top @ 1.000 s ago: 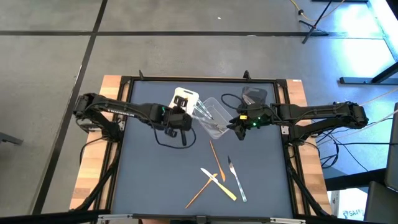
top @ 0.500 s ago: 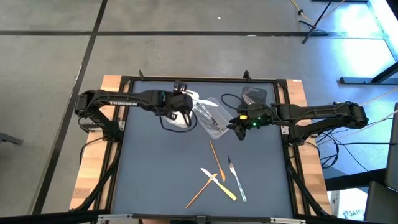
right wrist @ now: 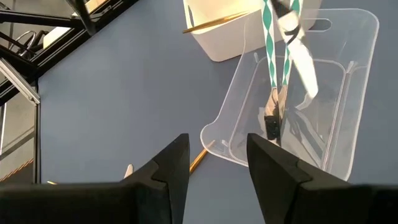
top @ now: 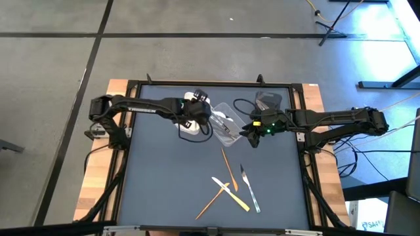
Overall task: Sort silverware by color (type)
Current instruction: Put the green knife into the transparent bin
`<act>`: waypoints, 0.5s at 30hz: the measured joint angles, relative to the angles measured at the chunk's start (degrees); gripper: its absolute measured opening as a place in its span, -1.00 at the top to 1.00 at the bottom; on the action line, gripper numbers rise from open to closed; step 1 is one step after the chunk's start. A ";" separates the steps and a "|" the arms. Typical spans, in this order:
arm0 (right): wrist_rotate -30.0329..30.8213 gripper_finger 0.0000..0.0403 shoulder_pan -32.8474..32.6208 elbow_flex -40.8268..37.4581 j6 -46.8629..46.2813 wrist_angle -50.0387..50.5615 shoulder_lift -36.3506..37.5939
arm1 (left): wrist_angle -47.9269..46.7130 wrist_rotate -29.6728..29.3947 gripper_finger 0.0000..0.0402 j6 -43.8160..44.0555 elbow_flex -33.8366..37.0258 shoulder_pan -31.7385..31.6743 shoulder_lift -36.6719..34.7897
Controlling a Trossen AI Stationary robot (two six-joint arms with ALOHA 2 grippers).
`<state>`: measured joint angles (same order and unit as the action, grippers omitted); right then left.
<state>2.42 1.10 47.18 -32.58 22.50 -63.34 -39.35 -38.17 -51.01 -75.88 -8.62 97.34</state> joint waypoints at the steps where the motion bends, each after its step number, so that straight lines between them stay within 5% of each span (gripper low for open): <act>1: 0.04 0.27 0.00 0.00 0.00 0.01 0.00 | 0.16 -0.02 0.81 -0.46 0.00 0.00 0.72; 15: 0.15 0.27 0.00 0.00 0.09 0.03 -0.01 | 3.90 3.45 0.81 -10.91 0.02 0.02 4.64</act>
<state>2.57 1.10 47.18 -32.49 22.52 -63.35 -35.44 -34.72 -61.93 -75.85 -8.60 101.97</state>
